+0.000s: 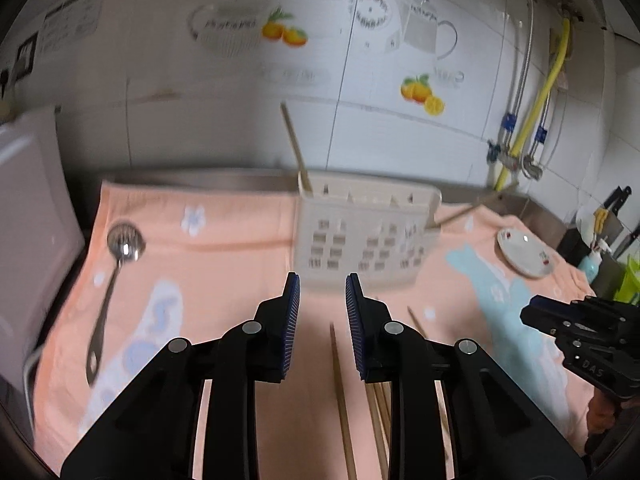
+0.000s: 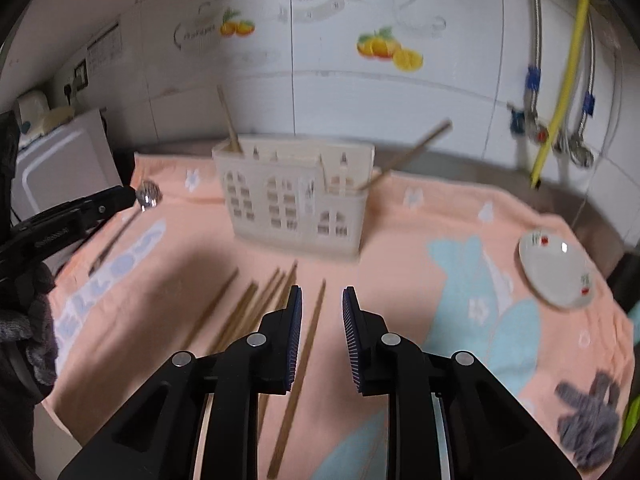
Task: Organize utensils
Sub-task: 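Move both tools back to the chopsticks and close each on another chopstick, then lift the held chopsticks and carry them over the white holder with both tools, then lower chopsticks into the holder and open both tools, then move both open tools back toward the loose wooden chopsticks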
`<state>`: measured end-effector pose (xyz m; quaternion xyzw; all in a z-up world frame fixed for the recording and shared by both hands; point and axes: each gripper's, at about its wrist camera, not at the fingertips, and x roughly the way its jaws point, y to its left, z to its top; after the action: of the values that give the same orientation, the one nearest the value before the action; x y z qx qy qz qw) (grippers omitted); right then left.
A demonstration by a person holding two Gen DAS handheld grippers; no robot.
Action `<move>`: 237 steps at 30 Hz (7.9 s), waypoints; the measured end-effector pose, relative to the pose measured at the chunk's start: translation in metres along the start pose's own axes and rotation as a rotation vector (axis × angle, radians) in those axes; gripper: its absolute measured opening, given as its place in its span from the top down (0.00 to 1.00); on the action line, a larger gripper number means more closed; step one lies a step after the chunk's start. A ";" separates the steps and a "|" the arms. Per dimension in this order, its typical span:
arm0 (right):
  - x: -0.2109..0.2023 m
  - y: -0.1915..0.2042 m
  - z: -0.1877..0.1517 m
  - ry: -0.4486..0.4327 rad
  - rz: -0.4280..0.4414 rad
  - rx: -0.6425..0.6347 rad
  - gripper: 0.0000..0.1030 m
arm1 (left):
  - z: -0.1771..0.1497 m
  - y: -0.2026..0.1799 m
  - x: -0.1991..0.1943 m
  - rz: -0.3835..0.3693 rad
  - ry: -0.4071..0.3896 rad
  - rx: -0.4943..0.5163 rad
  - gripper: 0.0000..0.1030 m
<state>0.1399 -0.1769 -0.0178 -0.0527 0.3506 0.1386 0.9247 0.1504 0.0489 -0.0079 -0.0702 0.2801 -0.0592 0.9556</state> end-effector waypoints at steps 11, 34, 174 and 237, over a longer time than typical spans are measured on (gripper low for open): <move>0.030 0.017 -0.069 0.124 0.015 0.020 0.80 | -0.067 0.006 0.001 -0.025 0.114 -0.049 0.77; 0.052 0.023 -0.091 0.189 0.043 0.074 0.91 | -0.123 -0.015 0.023 -0.072 0.261 -0.012 0.77; 0.032 -0.022 0.164 -0.052 0.036 -0.001 0.93 | 0.141 -0.003 0.071 0.002 -0.119 0.100 0.94; -0.008 0.036 -0.016 -0.002 -0.033 0.006 0.36 | -0.028 0.013 -0.038 0.055 -0.077 -0.008 0.12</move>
<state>0.1133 -0.1470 -0.0247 -0.0554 0.3494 0.1224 0.9273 0.1045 0.0650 -0.0134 -0.0684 0.2452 -0.0291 0.9666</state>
